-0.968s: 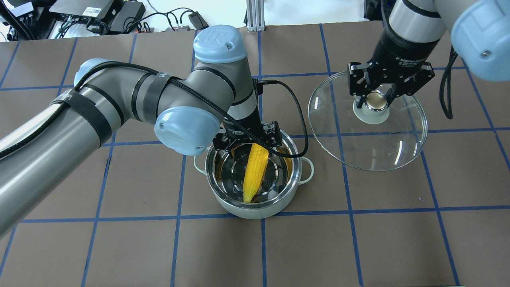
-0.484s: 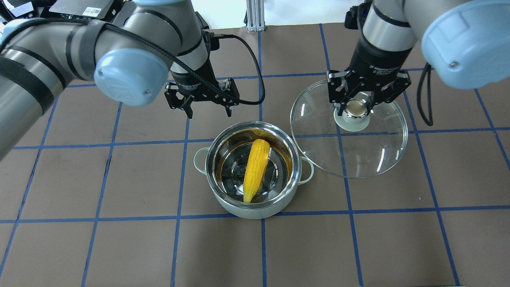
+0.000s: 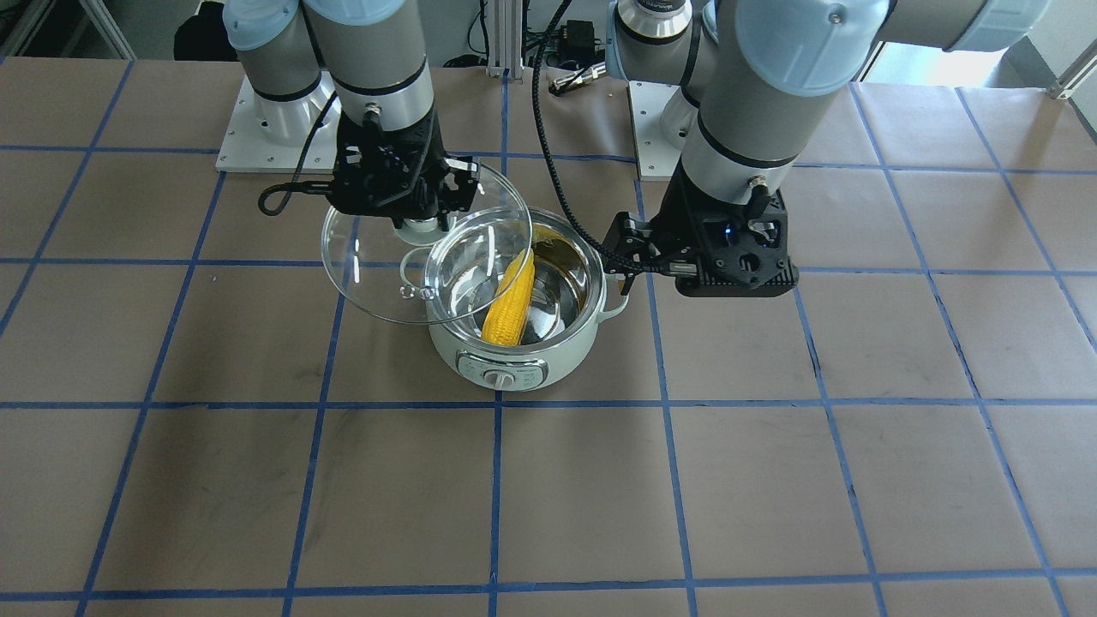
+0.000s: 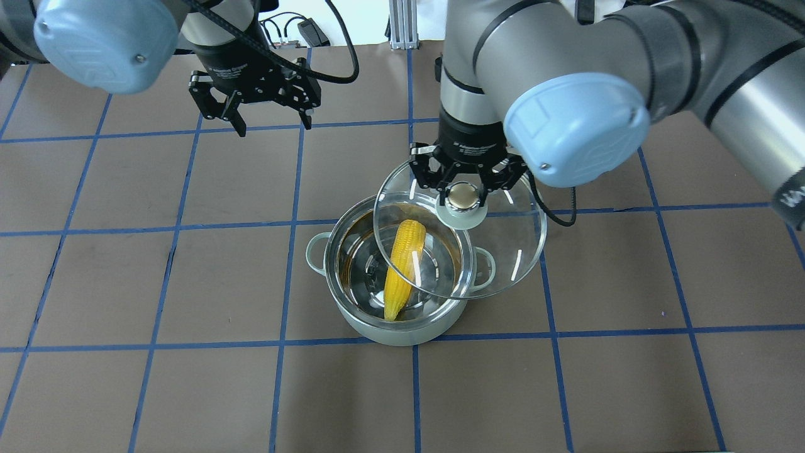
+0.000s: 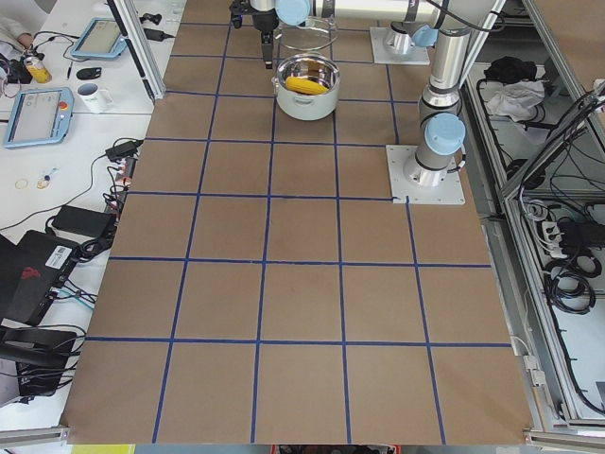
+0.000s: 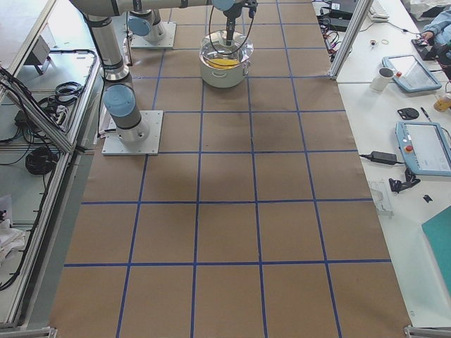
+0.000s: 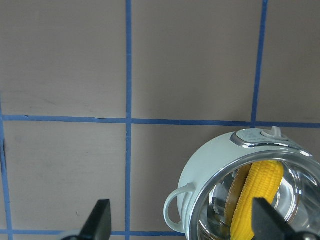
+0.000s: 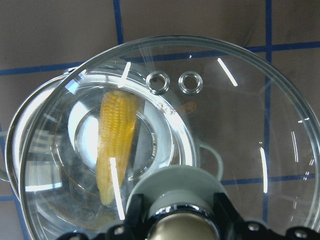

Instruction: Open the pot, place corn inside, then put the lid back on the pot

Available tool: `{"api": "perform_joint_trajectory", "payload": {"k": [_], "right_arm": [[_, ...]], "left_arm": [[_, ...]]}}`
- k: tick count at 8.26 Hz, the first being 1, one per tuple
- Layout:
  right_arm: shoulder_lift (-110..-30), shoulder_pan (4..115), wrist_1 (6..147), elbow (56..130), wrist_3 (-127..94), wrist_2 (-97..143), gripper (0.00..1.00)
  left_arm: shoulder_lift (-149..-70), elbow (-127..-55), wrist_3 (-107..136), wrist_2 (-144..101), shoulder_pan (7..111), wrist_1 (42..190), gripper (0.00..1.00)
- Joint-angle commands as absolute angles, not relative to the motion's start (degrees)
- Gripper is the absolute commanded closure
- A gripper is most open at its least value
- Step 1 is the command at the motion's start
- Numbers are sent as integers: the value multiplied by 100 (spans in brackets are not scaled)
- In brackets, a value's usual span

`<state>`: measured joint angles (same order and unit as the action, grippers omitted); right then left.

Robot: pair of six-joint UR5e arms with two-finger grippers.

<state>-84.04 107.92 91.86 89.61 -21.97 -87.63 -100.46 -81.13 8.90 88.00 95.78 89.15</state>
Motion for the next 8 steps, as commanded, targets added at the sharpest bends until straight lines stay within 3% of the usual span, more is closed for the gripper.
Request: {"api": "perform_joint_trajectory", "payload": {"k": [1, 8], "right_arm": [[-7833, 11389, 9676, 8746, -3118, -8606, 48], [-7611, 11610, 9905, 8965, -3419, -8605, 48]], "left_arm": [[-10028, -7998, 853, 8868, 8853, 9018, 0], [-9879, -8060, 747, 9519, 8842, 9035, 0]]}}
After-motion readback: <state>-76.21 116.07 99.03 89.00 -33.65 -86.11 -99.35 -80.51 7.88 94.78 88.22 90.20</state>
